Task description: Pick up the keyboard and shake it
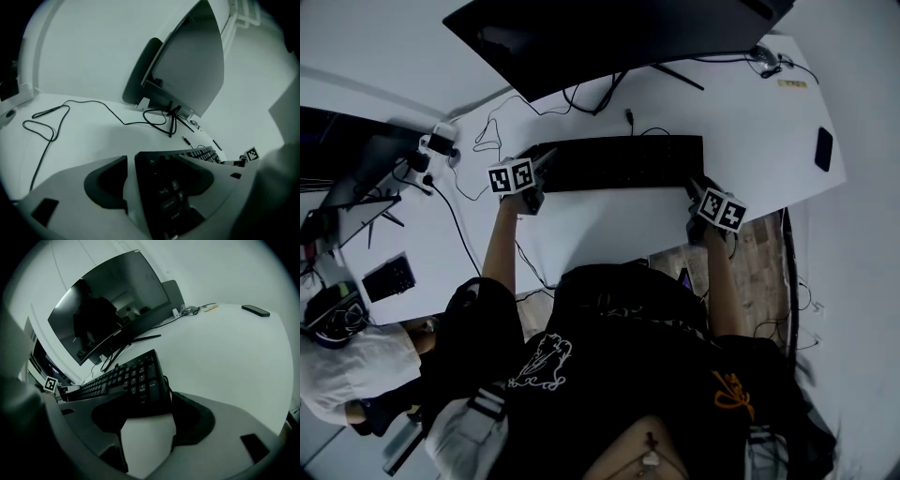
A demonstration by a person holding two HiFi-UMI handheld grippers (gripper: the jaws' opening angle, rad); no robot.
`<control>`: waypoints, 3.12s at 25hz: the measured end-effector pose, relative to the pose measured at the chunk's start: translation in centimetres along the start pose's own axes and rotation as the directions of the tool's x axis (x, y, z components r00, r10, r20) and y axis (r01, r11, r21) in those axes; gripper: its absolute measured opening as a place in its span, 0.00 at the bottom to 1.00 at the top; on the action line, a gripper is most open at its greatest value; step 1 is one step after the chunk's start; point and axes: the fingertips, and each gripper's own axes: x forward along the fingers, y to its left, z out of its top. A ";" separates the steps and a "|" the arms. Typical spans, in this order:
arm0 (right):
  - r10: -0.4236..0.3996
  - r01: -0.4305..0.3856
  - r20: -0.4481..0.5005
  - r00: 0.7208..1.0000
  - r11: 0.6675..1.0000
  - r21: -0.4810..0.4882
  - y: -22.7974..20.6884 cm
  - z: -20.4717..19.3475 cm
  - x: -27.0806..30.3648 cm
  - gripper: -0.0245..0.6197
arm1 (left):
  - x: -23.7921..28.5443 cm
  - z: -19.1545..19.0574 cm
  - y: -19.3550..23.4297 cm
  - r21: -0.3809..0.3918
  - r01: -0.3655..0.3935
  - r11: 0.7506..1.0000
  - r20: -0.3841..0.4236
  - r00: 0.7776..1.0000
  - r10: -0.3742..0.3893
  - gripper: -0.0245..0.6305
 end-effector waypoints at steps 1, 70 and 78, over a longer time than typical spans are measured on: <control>-0.003 0.003 -0.003 1.000 1.000 0.000 -0.1 0.0 0.0 0.45 | 0.1 0.0 0.0 -0.011 0.015 1.000 0.000 1.000 -0.015 0.50; 0.385 -0.369 0.387 0.838 0.922 -0.119 4.2 3.4 -12.6 0.35 | -23.9 14.0 -26.9 0.788 -0.319 0.527 0.515 0.810 -0.279 0.43; 0.364 -0.354 0.387 0.847 0.930 -0.100 4.2 3.2 -12.5 0.35 | -23.9 13.5 -26.9 0.779 -0.321 0.539 0.516 0.817 -0.259 0.44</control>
